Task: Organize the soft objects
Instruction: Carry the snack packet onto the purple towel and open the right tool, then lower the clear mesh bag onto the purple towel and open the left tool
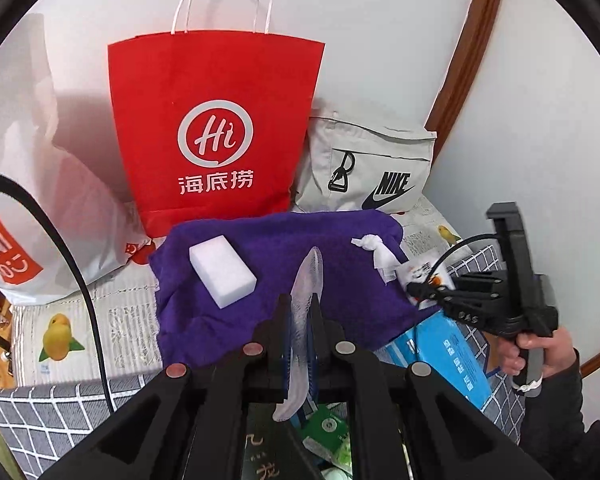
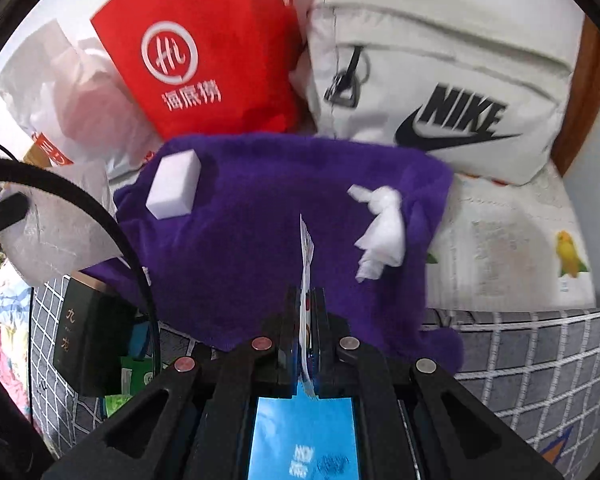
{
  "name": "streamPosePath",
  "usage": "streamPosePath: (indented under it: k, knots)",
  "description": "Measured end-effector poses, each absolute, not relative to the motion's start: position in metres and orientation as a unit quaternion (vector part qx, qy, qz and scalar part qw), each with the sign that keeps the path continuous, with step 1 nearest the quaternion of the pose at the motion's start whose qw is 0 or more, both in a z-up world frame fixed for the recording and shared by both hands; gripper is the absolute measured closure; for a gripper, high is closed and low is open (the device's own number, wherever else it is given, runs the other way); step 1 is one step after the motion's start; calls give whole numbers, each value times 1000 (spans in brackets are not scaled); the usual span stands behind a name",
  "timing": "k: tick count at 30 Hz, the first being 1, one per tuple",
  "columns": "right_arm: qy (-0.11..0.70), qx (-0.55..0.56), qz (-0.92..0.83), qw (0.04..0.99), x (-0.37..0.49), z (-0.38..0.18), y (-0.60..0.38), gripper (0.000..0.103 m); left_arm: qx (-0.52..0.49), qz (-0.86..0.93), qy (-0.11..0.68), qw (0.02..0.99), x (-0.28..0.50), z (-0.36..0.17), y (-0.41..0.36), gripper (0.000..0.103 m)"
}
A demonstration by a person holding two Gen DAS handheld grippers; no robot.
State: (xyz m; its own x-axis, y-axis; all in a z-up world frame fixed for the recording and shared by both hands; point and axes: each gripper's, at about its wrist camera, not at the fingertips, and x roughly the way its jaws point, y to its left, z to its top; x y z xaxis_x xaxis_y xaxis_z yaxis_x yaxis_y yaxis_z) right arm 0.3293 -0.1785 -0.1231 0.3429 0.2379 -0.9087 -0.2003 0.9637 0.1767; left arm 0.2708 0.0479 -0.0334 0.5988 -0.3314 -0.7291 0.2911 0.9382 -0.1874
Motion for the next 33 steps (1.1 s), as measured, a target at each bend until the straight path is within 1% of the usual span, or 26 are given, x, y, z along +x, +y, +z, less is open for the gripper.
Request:
streamPosePath:
  k: [11, 15, 17, 18, 19, 21, 24, 27, 29, 31, 33]
  knots:
    - [598, 5, 135, 790, 349, -160, -169, 98, -26, -179, 430, 885, 299, -51, 46, 96]
    - [602, -28, 132, 787, 349, -169, -166, 97, -28, -182, 436, 881, 306, -57, 44, 96]
    - [603, -40, 123, 788, 348, -171, -167, 90, -26, -184, 438, 880, 308, -60, 43, 96]
    - [600, -39, 122, 790, 348, -170, -169, 81, -26, -185, 439, 879, 309, -61, 43, 96]
    - [599, -37, 123, 791, 347, -170, -169, 70, -27, -186, 441, 878, 311, -63, 42, 96]
    - [592, -42, 122, 796, 346, -166, -170, 58, -29, -190, 445, 875, 315, -67, 41, 96]
    - [580, -68, 104, 805, 343, -157, -174, 53, -29, -190, 455, 869, 322, -75, 39, 96]
    - [569, -77, 93, 814, 341, -149, -178, 42, -38, -199, 465, 862, 331, -84, 38, 96]
    - [561, -81, 87, 819, 340, -145, -180, 39, -41, -202, 470, 858, 335, -88, 38, 96]
    - [556, -84, 86, 823, 341, -142, -179, 33, -40, -199, 478, 855, 341, -96, 37, 96]
    - [547, -89, 80, 829, 339, -138, -179, 33, -42, -197, 486, 851, 346, -102, 38, 96]
